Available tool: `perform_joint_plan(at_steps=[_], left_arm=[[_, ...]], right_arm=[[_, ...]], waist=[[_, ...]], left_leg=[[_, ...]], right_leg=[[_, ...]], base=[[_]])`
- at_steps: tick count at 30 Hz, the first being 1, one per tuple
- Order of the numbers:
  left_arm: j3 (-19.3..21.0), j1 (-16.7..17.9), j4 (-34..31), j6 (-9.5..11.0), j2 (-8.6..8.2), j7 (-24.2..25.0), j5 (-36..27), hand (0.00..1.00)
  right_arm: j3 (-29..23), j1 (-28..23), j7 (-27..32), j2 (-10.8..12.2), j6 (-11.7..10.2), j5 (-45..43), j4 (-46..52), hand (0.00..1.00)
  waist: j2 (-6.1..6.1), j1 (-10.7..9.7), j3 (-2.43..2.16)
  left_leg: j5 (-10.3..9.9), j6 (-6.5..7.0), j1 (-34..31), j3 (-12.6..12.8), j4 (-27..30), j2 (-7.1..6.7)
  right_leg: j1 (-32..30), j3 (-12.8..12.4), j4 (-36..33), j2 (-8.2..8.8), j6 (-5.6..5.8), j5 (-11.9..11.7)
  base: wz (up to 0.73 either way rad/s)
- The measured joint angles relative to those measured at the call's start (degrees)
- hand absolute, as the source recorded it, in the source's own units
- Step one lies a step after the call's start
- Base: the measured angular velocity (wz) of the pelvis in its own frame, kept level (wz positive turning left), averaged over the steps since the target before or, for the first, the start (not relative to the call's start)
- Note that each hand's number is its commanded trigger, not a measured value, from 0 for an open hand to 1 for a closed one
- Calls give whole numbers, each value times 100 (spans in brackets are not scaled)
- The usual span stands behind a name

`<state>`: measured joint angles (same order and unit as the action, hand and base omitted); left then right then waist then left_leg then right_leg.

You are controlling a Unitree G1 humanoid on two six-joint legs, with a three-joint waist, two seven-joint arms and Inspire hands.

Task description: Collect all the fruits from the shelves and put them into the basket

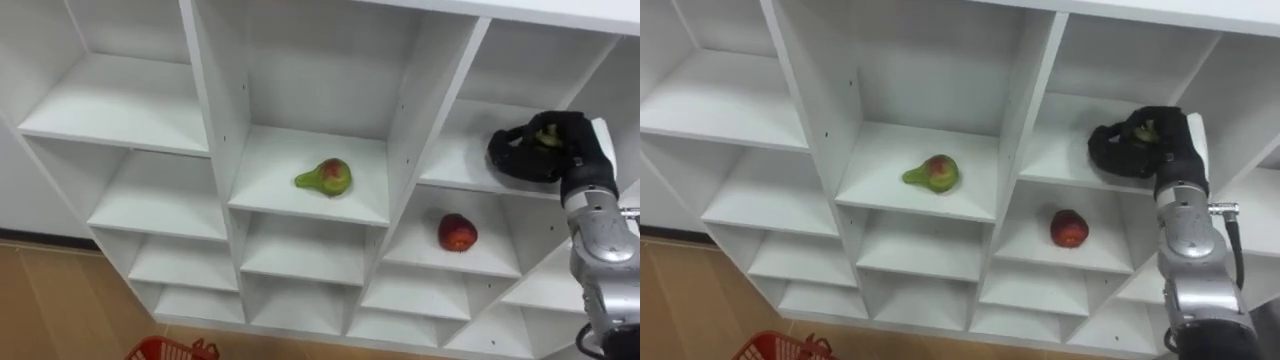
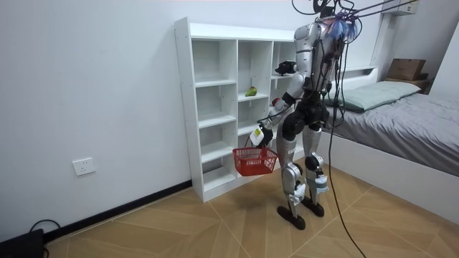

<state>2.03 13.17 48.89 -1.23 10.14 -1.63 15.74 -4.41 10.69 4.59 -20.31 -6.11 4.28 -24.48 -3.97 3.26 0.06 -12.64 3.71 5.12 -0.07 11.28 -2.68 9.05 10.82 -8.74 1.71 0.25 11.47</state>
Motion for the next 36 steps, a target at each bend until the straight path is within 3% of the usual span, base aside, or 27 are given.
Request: perform_joint_plan(at_steps=[5, 10, 14, 20, 24, 30, 36], left_arm=[[-10, -24, 0, 62, -7, -53, -6, 100], [-5, -19, 37, 168, -6, -166, -4, 100], [-23, -35, 177, 208, -9, -284, -51, 100], [-118, -57, 184, 207, -21, -300, -54, 100], [-166, -154, 184, 207, -68, -306, -56, 100], [-248, -377, 176, 207, -81, -294, -58, 100], [-856, -908, 173, 228, -77, -385, -278, 100]], right_arm=[[159, -355, -125, 17, 73, 476, 632, 100], [360, -793, -725, 99, 107, 553, 1421, 100], [582, -818, -1051, 264, 126, 739, 1544, 100], [785, -1198, -1476, 320, 237, 1060, 2148, 100], [963, -1375, -1754, 506, 247, 1073, 2174, 100], [1396, -1474, -2077, 625, 257, 1071, 2168, 100], [1908, -1445, -2197, 853, 253, 1084, 1747, 100]], waist=[[47, -20, -10], [6, -88, -21], [-47, -114, -51], [4, -124, -14], [35, -121, -10], [88, -108, -1], [89, -123, 3]], left_leg=[[1, 0, -8, 53, -11, 6], [3, 1, -49, 83, -3, 3], [3, 0, -43, 154, 0, 12], [2, 2, -61, 157, -16, 23], [3, 3, -117, 159, -6, 26], [14, 21, -291, 187, 57, 22], [19, 30, -492, 178, 151, 18]], right_leg=[[-16, 4, 6, 3, 0, 0], [-55, -30, 6, 7, 0, 0], [-81, -142, 4, -2, -2, -1], [-121, -248, -3, -25, -13, -37], [-155, -236, -9, -26, -16, -49], [-328, -257, -15, -22, -8, -83], [-519, -228, -45, -4, -3, -89]], base=[[-1], [-3], [-11], [-4], [0], [-2], [1]])
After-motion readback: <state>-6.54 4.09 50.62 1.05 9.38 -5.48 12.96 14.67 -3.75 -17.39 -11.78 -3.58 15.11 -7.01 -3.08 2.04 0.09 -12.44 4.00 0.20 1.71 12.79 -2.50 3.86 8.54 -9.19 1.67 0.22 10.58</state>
